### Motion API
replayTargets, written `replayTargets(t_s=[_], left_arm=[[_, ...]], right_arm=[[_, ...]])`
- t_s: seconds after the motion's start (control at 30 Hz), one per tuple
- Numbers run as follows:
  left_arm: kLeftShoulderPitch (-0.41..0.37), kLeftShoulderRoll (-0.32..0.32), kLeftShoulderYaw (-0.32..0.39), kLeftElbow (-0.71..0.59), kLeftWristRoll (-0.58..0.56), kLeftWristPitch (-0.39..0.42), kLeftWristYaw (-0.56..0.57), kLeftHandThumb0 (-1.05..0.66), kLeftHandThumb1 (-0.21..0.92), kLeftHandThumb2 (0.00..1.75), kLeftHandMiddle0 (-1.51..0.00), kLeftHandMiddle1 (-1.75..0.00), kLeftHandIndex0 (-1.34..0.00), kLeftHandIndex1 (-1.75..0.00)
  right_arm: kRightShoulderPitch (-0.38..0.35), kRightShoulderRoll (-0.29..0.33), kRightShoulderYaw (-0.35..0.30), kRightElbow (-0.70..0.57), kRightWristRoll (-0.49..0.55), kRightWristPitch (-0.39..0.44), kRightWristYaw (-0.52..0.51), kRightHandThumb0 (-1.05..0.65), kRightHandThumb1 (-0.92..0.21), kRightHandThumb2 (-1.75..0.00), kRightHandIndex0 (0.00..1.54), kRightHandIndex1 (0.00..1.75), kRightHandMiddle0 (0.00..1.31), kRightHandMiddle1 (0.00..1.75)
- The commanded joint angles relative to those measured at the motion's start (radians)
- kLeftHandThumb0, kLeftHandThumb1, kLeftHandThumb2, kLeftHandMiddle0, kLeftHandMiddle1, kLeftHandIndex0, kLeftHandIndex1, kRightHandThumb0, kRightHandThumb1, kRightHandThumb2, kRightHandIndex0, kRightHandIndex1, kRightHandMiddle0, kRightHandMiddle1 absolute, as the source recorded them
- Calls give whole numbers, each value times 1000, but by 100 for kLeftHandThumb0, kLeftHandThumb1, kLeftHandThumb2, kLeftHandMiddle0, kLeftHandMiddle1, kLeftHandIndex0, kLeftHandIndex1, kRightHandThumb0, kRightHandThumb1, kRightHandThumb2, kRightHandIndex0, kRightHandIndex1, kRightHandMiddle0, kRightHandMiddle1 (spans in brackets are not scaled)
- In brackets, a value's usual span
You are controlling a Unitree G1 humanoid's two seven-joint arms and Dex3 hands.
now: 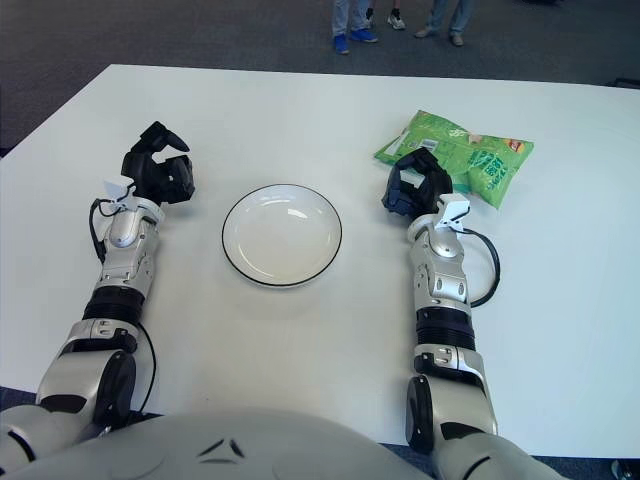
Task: Put the snack into the plate.
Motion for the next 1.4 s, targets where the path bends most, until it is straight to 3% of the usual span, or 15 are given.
replayTargets(t_s=[0.0, 0.87, 1.37], left_arm=[[99, -25, 0, 53, -1, 2, -5, -47, 35, 127, -133, -175, -58, -175], [97, -27, -1, 51, -8, 10, -14, -47, 35, 128, -133, -175, -59, -175], [115, -39, 1, 21, -24, 41, -23, -47, 34, 129, -133, -175, -59, -175]], right_arm=[[63, 28, -6, 27, 10, 1, 1, -48, -34, -129, 130, 175, 60, 175], [63, 23, -7, 29, 6, -5, 6, -48, -34, -130, 130, 175, 60, 175], [85, 2, 19, 47, -83, -176, -10, -48, -34, -130, 131, 175, 60, 175]])
